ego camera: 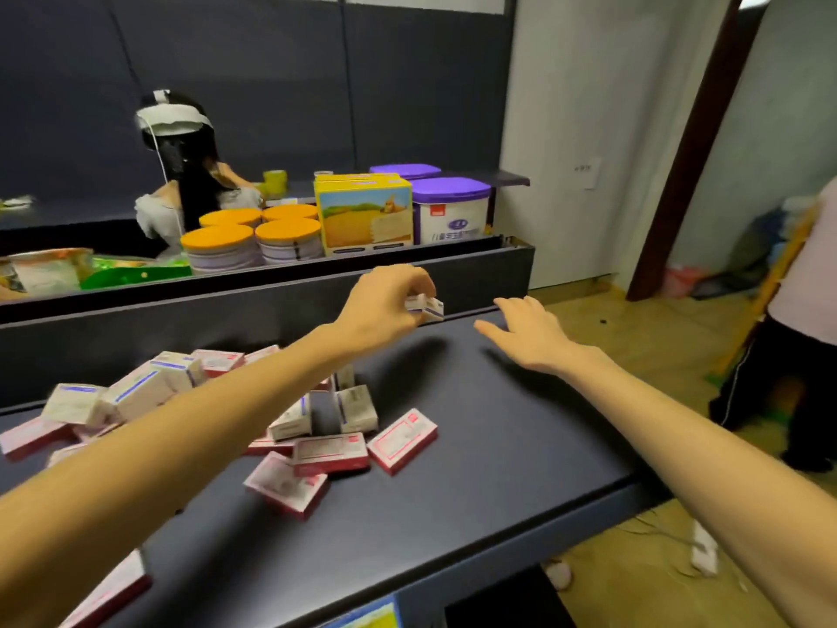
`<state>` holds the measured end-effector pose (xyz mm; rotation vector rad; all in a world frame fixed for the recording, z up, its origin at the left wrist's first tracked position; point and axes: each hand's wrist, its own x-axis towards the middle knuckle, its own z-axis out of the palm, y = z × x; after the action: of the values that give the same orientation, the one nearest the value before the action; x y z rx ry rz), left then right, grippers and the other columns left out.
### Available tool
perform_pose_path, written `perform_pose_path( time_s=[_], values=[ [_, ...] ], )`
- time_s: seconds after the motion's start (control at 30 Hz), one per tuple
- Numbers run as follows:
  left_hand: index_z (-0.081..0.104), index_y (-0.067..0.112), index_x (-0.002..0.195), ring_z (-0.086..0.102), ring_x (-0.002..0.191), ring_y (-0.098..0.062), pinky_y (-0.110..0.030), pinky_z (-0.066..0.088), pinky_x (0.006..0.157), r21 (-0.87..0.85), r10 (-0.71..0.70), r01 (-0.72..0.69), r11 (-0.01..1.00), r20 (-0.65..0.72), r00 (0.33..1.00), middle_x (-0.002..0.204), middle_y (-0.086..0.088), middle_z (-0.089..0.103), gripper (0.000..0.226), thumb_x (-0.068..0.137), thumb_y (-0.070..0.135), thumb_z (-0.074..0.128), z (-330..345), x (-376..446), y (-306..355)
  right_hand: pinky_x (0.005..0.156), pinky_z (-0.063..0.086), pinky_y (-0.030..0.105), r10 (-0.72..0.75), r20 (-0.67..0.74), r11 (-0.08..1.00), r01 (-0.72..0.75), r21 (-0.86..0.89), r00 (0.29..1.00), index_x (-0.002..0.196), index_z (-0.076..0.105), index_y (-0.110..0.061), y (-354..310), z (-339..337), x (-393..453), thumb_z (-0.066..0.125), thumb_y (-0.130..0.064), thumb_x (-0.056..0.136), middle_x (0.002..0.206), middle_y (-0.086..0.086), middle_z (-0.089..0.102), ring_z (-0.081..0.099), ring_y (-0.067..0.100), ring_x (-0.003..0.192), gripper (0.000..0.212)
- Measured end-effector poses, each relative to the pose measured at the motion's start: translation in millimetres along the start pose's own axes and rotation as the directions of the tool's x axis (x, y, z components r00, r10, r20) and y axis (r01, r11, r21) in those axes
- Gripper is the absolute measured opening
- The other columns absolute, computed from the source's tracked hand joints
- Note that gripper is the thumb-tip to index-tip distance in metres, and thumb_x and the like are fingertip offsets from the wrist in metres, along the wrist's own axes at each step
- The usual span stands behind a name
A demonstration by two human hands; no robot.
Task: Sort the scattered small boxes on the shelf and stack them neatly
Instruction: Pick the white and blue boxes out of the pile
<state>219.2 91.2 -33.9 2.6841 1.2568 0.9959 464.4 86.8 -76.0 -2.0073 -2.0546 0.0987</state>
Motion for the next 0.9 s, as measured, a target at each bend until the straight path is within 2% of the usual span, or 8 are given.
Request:
perform_pose_path(
  time_s=[0.1, 0.17, 0.3, 0.37, 0.5, 0.6, 0.67, 0.9],
  values=[
    [0.069, 0.022, 0.104, 0.066, 0.092, -0.017, -0.031, 0.054, 0.077, 0.007, -0.021, 0.020, 1.000, 0.124, 0.992, 0.102, 0.004, 0.070, 0.029, 0.079, 0.028, 0.082, 30.5, 12.2, 8.7, 0.111, 0.037, 0.052, -0.011, -0.032, 1.000, 0.011, 0.025, 0.999, 0.151, 0.039, -0.013, 24.3, 2.5, 1.4, 0.045, -0.058, 0.098, 0.150, 0.011, 0.045, 0.038, 0.032, 0.140, 0.070],
    [0.067, 0.021, 0.113, 0.065, 0.099, -0.016, -0.029, 0.054, 0.084, -0.052, -0.016, 0.029, 0.998, 0.231, 0.973, 0.111, 0.002, 0.067, 0.036, 0.080, 0.025, 0.082, 43.7, 12.9, 13.3, 0.109, 0.039, 0.050, -0.020, -0.027, 0.999, 0.021, 0.025, 0.999, 0.148, 0.042, -0.012, 40.2, 10.5, -2.3, 0.044, -0.057, 0.099, 0.147, 0.011, 0.048, 0.041, 0.031, 0.136, 0.066],
    [0.067, 0.021, 0.118, 0.065, 0.100, -0.008, -0.028, 0.055, 0.090, -0.133, 0.032, 0.004, 0.991, 0.262, 0.964, 0.111, 0.006, 0.069, 0.039, 0.084, 0.035, 0.079, 51.4, 9.6, 22.6, 0.105, 0.041, 0.048, -0.046, -0.079, 0.998, 0.049, 0.040, 0.996, 0.142, 0.048, -0.011, 53.8, 26.1, -7.5, 0.045, -0.050, 0.100, 0.141, 0.012, 0.052, 0.045, 0.031, 0.131, 0.058],
    [0.068, 0.020, 0.118, 0.067, 0.097, -0.007, -0.030, 0.057, 0.091, -0.168, 0.028, 0.022, 0.986, 0.285, 0.958, 0.107, 0.005, 0.071, 0.034, 0.087, 0.031, 0.076, 51.3, 4.7, 24.7, 0.103, 0.043, 0.048, -0.046, -0.088, 0.998, 0.049, 0.034, 0.995, 0.139, 0.050, -0.011, 51.5, 25.6, -7.1, 0.045, -0.049, 0.100, 0.138, 0.011, 0.054, 0.046, 0.031, 0.129, 0.056],
    [0.070, 0.019, 0.117, 0.065, 0.102, -0.008, -0.033, 0.057, 0.092, -0.099, 0.039, -0.013, 0.995, 0.267, 0.963, 0.113, 0.003, 0.070, 0.029, 0.088, 0.022, 0.075, 50.8, -6.3, 26.0, 0.105, 0.042, 0.049, -0.049, -0.082, 0.996, 0.055, 0.073, 0.995, 0.138, 0.053, -0.013, 51.5, 22.6, -8.0, 0.046, -0.048, 0.100, 0.138, 0.009, 0.053, 0.047, 0.029, 0.129, 0.053],
    [0.066, 0.020, 0.123, 0.063, 0.107, -0.009, -0.032, 0.054, 0.095, -0.052, 0.034, -0.020, 0.998, 0.275, 0.961, 0.119, 0.004, 0.068, 0.033, 0.092, 0.032, 0.069, 39.1, -8.1, 26.8, 0.107, 0.040, 0.050, -0.080, -0.104, 0.987, 0.094, 0.130, 0.991, 0.136, 0.055, -0.012, 49.6, 18.4, -9.2, 0.048, -0.041, 0.100, 0.137, 0.009, 0.056, 0.048, 0.028, 0.130, 0.046],
    [0.063, 0.021, 0.126, 0.060, 0.113, -0.010, -0.031, 0.052, 0.097, 0.025, 0.022, -0.031, 0.999, 0.300, 0.954, 0.125, 0.004, 0.065, 0.038, 0.093, 0.039, 0.067, 24.4, -9.7, 20.9, 0.109, 0.037, 0.049, -0.154, -0.132, 0.980, 0.168, 0.105, 0.979, 0.137, 0.054, -0.012, 43.1, 15.1, -10.4, 0.048, -0.036, 0.101, 0.140, 0.008, 0.055, 0.045, 0.027, 0.134, 0.044],
    [0.064, 0.020, 0.128, 0.063, 0.114, -0.015, -0.035, 0.053, 0.096, 0.205, -0.182, 0.131, 0.970, 0.253, 0.950, 0.127, 0.002, 0.067, 0.042, 0.093, 0.045, 0.066, -50.6, -37.8, -23.3, 0.119, 0.028, 0.044, -0.349, -0.248, 0.905, 0.394, 0.161, 0.904, 0.142, 0.052, -0.017, -38.3, -2.4, -19.1, 0.051, -0.030, 0.102, 0.148, 0.004, 0.051, 0.036, 0.023, 0.144, 0.042]
  ],
)
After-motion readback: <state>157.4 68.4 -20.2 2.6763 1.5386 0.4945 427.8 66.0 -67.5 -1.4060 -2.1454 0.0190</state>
